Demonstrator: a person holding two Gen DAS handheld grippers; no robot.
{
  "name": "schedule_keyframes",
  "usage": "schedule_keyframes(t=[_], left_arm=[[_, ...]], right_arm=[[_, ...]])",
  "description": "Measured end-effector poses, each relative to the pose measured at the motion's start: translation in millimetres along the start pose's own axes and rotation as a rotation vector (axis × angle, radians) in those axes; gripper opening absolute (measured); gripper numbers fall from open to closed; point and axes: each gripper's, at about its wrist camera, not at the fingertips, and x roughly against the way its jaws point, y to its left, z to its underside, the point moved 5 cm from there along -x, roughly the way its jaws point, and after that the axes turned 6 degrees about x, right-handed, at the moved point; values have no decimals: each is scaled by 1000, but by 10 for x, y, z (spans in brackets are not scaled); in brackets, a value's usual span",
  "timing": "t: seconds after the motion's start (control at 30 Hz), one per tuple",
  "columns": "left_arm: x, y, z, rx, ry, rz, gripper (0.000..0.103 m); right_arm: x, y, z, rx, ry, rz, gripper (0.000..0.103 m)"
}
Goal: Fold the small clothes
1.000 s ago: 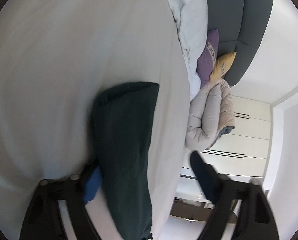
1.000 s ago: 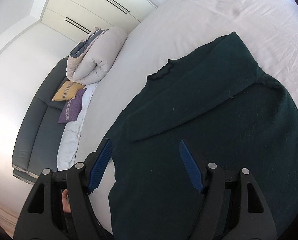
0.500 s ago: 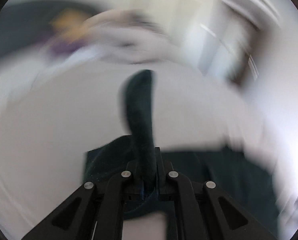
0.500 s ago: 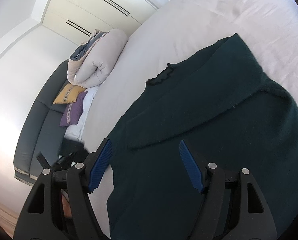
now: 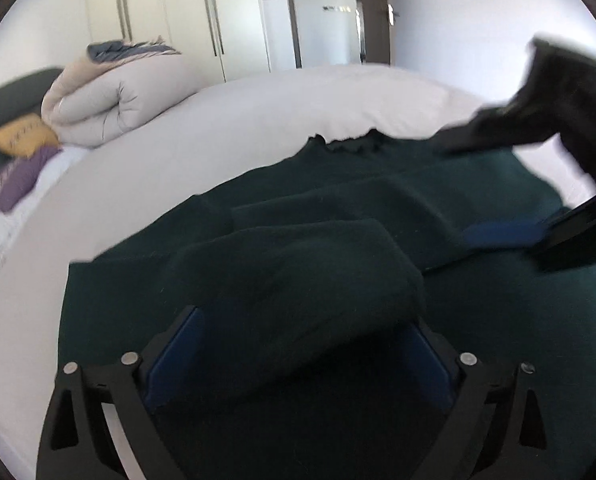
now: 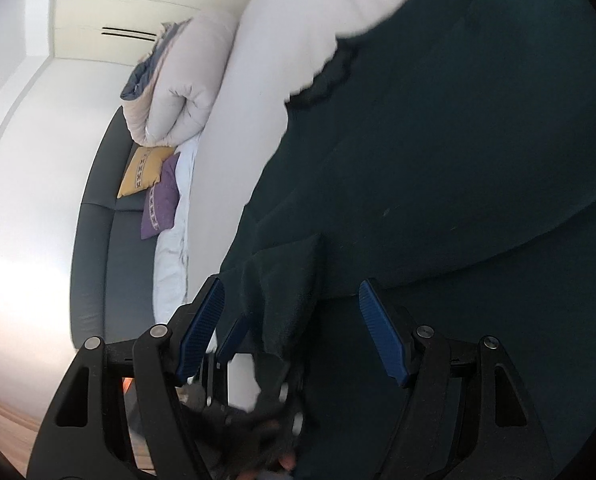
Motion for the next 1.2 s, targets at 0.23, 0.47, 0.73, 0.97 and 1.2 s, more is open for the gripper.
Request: schedule_keyframes(t=[0.23,0.47,0.73,0.97,1.2], left_arm=[[251,520,185,279,-3,126,98],[305,872,403,461,11,171,94],[307,1046,513,589,22,195,66],[313,1120,474,622,36,217,52],[404,1333,71,631,-24,199,46]], right_arm=[[-596,-16,168,-24,141,58,67],[-750,106,185,110,158,158,8],[19,-13,-448,227,-29,372,7],[436,-463,-817,231,-95,511,7],[385,-689,-1000,220,-86,540,7]])
